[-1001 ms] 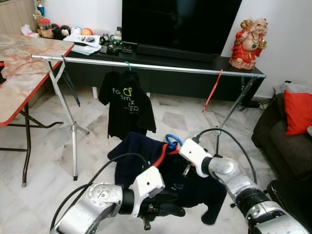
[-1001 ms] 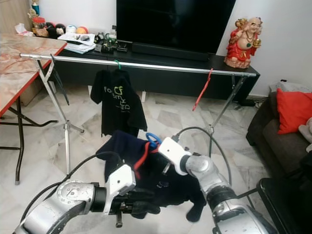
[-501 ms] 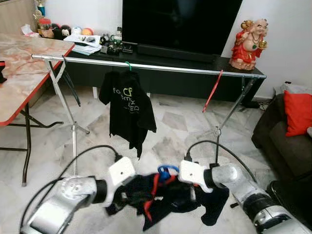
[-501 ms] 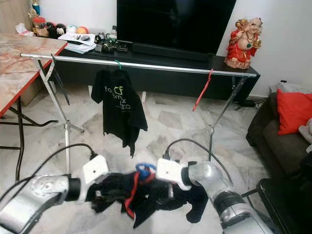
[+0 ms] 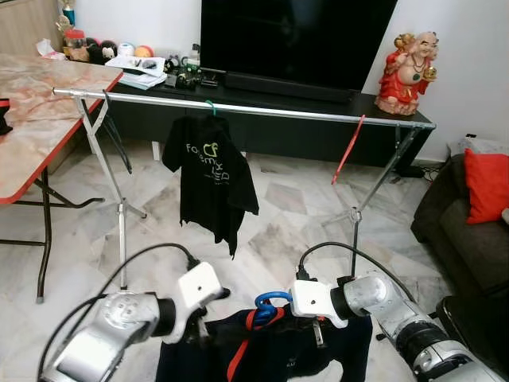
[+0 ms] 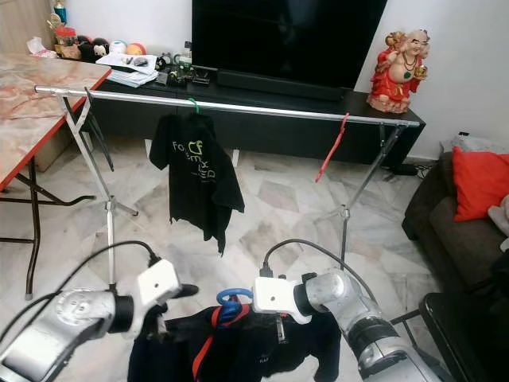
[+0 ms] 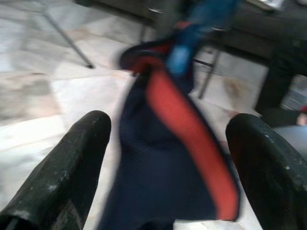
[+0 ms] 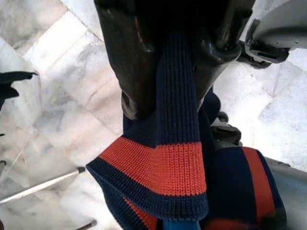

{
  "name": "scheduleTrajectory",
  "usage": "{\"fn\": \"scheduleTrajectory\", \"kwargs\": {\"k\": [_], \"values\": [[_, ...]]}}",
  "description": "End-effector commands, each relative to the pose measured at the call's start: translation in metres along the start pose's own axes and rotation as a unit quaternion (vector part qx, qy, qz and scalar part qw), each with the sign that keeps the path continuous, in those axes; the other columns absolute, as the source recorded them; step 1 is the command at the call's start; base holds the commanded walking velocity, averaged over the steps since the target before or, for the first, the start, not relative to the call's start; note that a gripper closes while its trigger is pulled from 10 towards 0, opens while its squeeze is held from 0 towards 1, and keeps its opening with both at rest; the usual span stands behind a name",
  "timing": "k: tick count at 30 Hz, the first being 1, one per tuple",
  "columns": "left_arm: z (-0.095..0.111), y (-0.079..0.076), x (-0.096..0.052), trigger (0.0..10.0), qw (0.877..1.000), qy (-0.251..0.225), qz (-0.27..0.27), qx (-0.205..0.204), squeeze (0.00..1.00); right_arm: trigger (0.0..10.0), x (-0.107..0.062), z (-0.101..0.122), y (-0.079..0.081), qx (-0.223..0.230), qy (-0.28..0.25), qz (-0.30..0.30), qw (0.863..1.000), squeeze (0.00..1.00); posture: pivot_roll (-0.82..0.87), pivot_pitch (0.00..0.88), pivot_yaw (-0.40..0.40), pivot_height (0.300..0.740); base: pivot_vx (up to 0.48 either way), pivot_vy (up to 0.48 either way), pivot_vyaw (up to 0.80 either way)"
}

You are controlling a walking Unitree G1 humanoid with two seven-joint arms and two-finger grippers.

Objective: Hang hanger

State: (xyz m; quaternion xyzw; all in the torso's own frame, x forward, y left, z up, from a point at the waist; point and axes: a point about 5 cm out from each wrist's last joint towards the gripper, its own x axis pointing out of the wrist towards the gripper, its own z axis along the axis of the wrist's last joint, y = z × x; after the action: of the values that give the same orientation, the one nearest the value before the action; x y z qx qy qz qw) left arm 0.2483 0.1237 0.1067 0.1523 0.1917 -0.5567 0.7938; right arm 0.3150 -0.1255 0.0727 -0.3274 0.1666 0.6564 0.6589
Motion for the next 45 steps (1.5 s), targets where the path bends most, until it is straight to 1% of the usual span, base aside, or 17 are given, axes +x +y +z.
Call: {"fn": "scheduleTrajectory", "kwargs": {"k": [1, 4, 5, 6, 7, 8, 9, 11, 15, 16, 17, 18, 19, 22, 27, 33, 45], "values": [[0.001, 0.0, 0.005, 10.0, 1.0, 0.009, -0.004, 0.008, 1.0, 0.0, -0.004, 0.003, -0.003, -0.011, -0.012, -0.01, 1.0, 0.0, 0.23, 0.0, -0.157, 0.74, 0.0, 0.0, 0.0], [-0.001, 0.005, 0.01, 10.0, 0.999, 0.022, 0.016, 0.021, 1.0, 0.0, -0.002, 0.007, -0.003, -0.014, -0.025, -0.005, 1.0, 0.0, 0.23, 0.0, -0.161, 0.74, 0.0, 0.0, 0.0], [0.0, 0.005, 0.012, 10.0, 0.999, 0.021, 0.017, 0.019, 0.87, 0.0, -0.002, 0.009, -0.003, -0.016, -0.029, -0.004, 0.999, 0.0, 0.22, 0.0, -0.161, 0.74, 0.0, 0.0, 0.0], [0.0, 0.005, 0.012, 10.0, 0.999, 0.021, 0.017, 0.019, 0.87, 0.0, -0.002, 0.009, -0.003, -0.016, -0.029, -0.004, 0.999, 0.0, 0.22, 0.0, -0.161, 0.74, 0.0, 0.0, 0.0], [0.0, 0.005, 0.014, 10.0, 1.0, 0.018, 0.013, 0.016, 0.4, 0.0, -0.001, 0.01, -0.003, -0.019, -0.032, -0.002, 0.999, 0.0, 0.22, 0.0, -0.16, 0.74, 0.0, 0.0, 0.0], [0.001, 0.004, 0.015, 10.0, 1.0, 0.016, 0.011, 0.016, 0.4, 0.0, 0.0, 0.01, -0.003, -0.02, -0.033, -0.001, 0.999, 0.0, 0.22, 0.0, -0.16, 0.74, 0.0, 0.0, 0.0], [0.001, 0.004, 0.017, 10.0, 1.0, 0.015, 0.015, 0.016, 0.0, 0.0, 0.0, 0.012, -0.003, -0.022, -0.039, 0.001, 0.999, 0.0, 0.22, 0.0, -0.159, 0.74, 0.0, 0.0, 0.0], [0.003, 0.006, 0.022, 10.0, 0.999, 0.011, 0.025, 0.019, 0.0, 0.0, 0.002, 0.015, -0.003, -0.024, -0.05, 0.004, 0.998, 0.0, 0.22, 0.0, -0.158, 0.74, 0.0, 0.0, 0.0], [0.004, 0.007, 0.024, 10.0, 0.999, 0.006, 0.03, 0.016, 0.0, 0.0, 0.002, 0.017, -0.004, -0.024, -0.055, 0.002, 0.998, 0.0, 0.22, 0.0, -0.156, 0.74, 0.0, 0.0, 0.0], [0.004, 0.008, 0.024, 9.8, 0.999, 0.007, 0.031, 0.016, 0.0, 0.0, 0.002, 0.018, -0.004, -0.024, -0.055, 0.002, 0.998, 0.0, 0.22, 0.0, -0.156, 0.74, 0.0, 0.0, 0.0], [0.004, 0.008, 0.025, 4.4, 0.999, 0.006, 0.031, 0.015, 0.0, 0.0, 0.003, 0.018, -0.004, -0.023, -0.057, -0.001, 0.998, 0.0, 0.22, 0.0, -0.155, 0.74, 0.0, 0.0, 0.0], [0.004, 0.008, 0.025, 4.4, 0.999, 0.006, 0.031, 0.015, 0.0, 0.0, 0.003, 0.018, -0.004, -0.023, -0.057, -0.001, 0.998, 0.0, 0.22, 0.0, -0.155, 0.74, 0.0, 0.0, 0.0], [0.004, 0.007, 0.027, 0.0, 0.999, 0.005, 0.029, 0.014, 0.0, 0.0, 0.003, 0.019, -0.005, -0.022, -0.059, -0.003, 0.998, 0.0, 0.22, 0.0, -0.153, 0.74, 0.0, 0.0, 0.0], [0.004, 0.006, 0.028, 0.0, 1.0, 0.003, 0.027, 0.013, 0.0, 0.0, 0.003, 0.019, -0.005, -0.021, -0.06, -0.003, 0.998, 0.0, 0.22, 0.0, -0.152, 0.74, 0.0, 0.0, 0.0], [-0.003, 0.011, 0.025, 0.0, 0.998, 0.034, 0.033, 0.029, 0.0, 0.0, 0.001, 0.018, -0.005, -0.02, -0.057, 0.0, 0.998, 0.0, 0.21, 0.0, -0.149, 0.74, 0.0, 0.0, 0.0], [-0.003, 0.013, 0.023, 0.0, 0.998, 0.039, 0.031, 0.031, 0.0, 0.0, 0.001, 0.017, -0.004, -0.02, -0.055, 0.004, 0.998, 0.0, 0.22, 0.0, -0.147, 0.74, 0.0, 0.0, 0.0], [0.001, 0.011, 0.03, 0.0, 0.999, 0.027, 0.027, 0.031, 0.0, 0.0, 0.003, 0.018, -0.004, -0.018, -0.056, 0.005, 0.998, 0.0, 0.21, 0.0, -0.149, 0.74, 0.0, 0.0, 0.0]]}}
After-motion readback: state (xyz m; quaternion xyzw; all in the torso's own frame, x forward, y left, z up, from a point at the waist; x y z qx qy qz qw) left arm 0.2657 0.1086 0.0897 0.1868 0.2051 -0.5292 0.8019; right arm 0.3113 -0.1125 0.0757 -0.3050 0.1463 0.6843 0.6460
